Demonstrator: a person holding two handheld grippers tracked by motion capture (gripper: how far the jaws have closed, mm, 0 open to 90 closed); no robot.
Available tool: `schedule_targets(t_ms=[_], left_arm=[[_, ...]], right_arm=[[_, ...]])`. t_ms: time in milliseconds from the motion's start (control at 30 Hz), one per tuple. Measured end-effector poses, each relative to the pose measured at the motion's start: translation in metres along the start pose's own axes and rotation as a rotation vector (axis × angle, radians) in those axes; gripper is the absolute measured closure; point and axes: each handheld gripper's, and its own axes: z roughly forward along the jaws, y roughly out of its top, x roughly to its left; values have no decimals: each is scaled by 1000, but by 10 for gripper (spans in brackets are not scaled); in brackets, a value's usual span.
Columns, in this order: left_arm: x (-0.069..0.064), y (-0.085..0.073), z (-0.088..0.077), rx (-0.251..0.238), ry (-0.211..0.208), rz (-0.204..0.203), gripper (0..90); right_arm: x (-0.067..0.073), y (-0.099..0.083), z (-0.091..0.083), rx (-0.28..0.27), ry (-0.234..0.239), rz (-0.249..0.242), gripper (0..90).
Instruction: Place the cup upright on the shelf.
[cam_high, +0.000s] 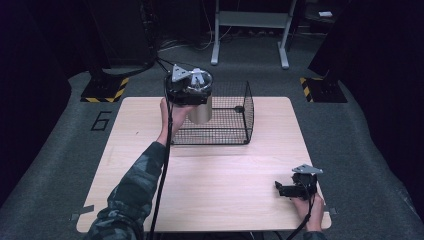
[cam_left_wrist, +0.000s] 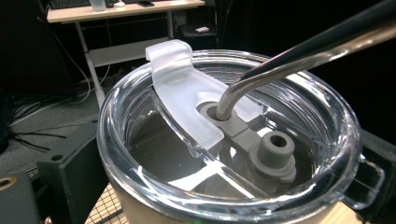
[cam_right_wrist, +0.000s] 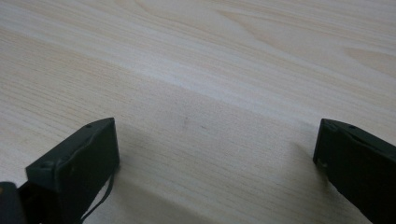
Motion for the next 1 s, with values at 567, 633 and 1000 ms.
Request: schedule_targets(t_ms=[567,633,1000], left_arm=[[0,-14,40,24,40,-26,37],[-1,-15,44,26,47,-28,37],[2,-26,62,39,71,-40,37]], right_arm=[[-1,0,0,6,7,-5,0],[-1,0,0,6,7,-6,0],[-1,0,1,-4,-5,-7,0]])
